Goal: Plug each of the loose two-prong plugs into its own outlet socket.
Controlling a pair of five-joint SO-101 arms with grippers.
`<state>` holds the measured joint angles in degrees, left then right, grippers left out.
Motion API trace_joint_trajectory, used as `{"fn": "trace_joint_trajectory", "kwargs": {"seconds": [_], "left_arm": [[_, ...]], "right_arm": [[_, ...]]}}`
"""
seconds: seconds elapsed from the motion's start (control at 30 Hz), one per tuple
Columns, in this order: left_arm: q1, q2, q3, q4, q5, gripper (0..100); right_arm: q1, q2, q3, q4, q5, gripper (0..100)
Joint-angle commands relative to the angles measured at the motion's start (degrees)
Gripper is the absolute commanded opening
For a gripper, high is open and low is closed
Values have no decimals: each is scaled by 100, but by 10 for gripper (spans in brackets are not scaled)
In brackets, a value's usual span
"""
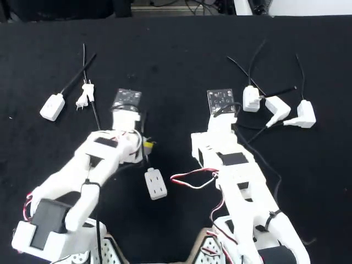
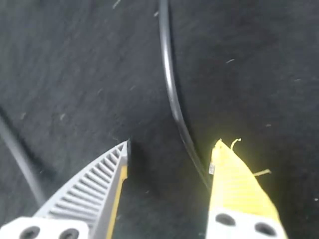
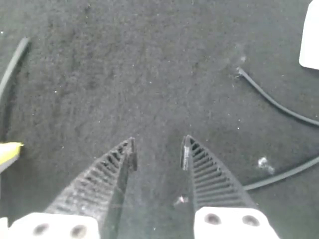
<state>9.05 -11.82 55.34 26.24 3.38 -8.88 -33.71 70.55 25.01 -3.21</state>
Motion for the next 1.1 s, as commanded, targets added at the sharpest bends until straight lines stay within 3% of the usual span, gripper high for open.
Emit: {"fn": "trace_joint_trajectory", "kwargs": {"seconds": [0.0,0.17,0.5,0.63,0.83,1.0,1.07], "left_arm": [[-453,0,-453,818,360,263],[-954,0,-927,2066,809,263],[-1508,0,-1965,4325,642,263],[-1780,0,-1754,4378,97,263],[-1754,-308,-2070,4431,79,263],[-1033,-862,-2097,4308,905,268],[-769,-835,-1815,3807,1169,268]], "right_arm": [[114,-242,-453,-132,-18,142],[114,-242,-453,-132,-18,142],[105,-242,-435,-132,-18,142],[105,-242,-435,-132,-18,142],[105,-242,-426,-132,-18,142],[105,-242,-426,-132,-18,142],[105,-242,-426,-132,-18,142]]}}
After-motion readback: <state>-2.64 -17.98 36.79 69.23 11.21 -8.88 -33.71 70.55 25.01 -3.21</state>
